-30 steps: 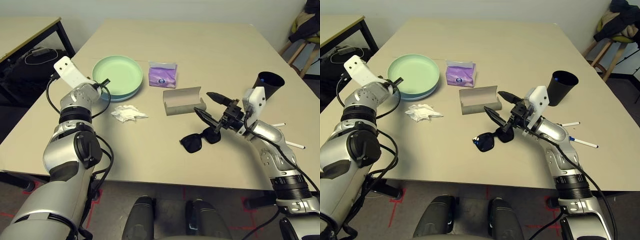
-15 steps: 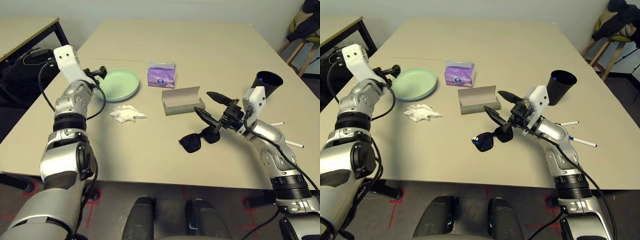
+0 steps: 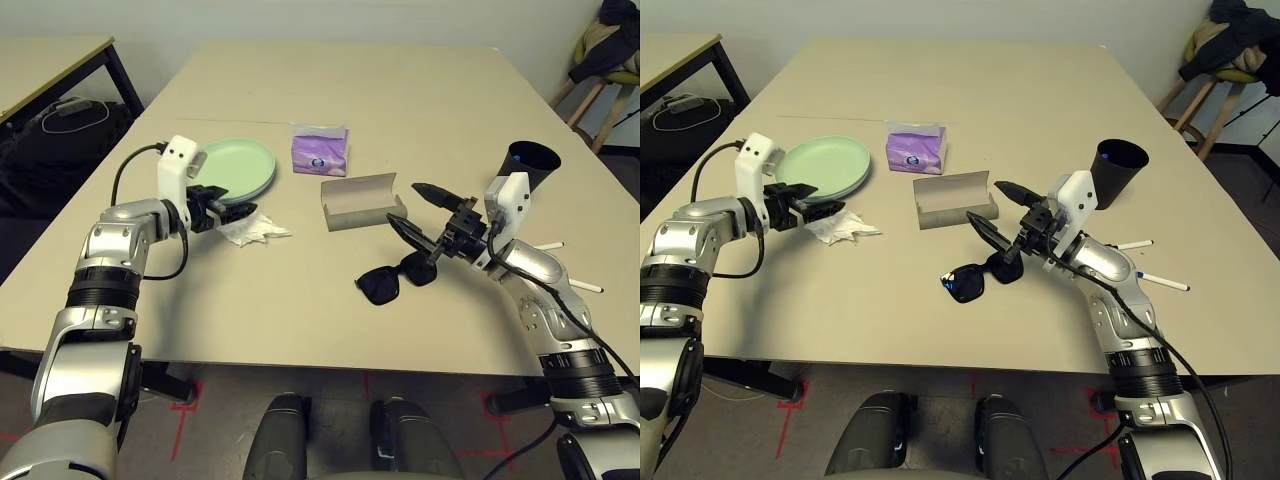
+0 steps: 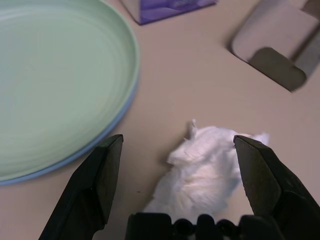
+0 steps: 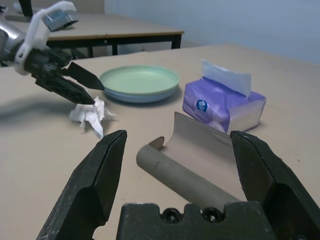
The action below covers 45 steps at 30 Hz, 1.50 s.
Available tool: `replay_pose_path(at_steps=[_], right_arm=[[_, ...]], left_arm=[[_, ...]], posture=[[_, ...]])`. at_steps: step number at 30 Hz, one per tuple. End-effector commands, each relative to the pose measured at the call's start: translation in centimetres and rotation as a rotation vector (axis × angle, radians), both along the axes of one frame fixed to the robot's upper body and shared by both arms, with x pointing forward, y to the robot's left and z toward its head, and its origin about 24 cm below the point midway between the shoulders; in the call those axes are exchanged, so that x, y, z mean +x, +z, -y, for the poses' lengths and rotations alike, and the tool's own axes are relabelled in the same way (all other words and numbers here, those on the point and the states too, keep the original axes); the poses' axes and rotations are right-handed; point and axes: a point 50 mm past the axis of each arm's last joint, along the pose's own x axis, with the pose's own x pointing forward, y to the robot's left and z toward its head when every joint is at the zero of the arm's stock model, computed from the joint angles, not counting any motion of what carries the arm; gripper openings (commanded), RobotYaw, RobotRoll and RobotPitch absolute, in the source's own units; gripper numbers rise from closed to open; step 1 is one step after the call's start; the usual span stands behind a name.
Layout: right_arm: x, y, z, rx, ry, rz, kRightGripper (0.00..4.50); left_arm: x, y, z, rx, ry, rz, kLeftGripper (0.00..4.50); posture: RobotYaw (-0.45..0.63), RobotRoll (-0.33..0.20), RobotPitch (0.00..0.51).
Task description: Organize and tidy the items on the table.
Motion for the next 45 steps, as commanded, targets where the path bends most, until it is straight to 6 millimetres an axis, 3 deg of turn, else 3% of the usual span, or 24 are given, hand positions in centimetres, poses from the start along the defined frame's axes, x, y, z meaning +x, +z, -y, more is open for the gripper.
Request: replay_pose_path(at_steps=[1, 8, 12, 20, 37, 45], right_arm=[[-0.2, -0.3, 0.2, -0.046, 0.006, -0.02, 4.5], [-0.7, -0.9, 0.1, -0.107, 0.057, -0.072, 4.5], [-0.6, -0.8, 0.2, -0.114, 0.046, -0.065, 4.5], [-0.5, -0.7, 0.2, -0.107, 0.043, -0.057, 4.5], [-0.5, -0.9, 0.0, -0.094, 0.047, -0.056, 4.5], [-0.4, -1.0, 0.1, -0.096, 0.048, -0.055, 4.5]], left_arm=[[-0.5, -0.1, 0.4, 0.062, -0.069, 0.008, 4.48], [-0.9, -1.0, 0.6, 0.102, -0.097, -0.001, 4.48], [-1.2, -1.5, 0.5, 0.104, -0.101, -0.02, 3.14], [-1.7, -1.7, 0.4, 0.082, -0.108, -0.062, 0.04], [-1.0, 0.6, 1.9, -0.091, -0.045, -0.028, 0.04], [1.3, 4.7, 2.4, -0.099, 0.007, 0.153, 0.04]], posture=[[0.14, 0.0, 0.072], [0.14, 0.0, 0.072], [0.14, 0.0, 0.072], [0.14, 0.0, 0.07], [0.14, 0.0, 0.068], [0.15, 0.0, 0.067]])
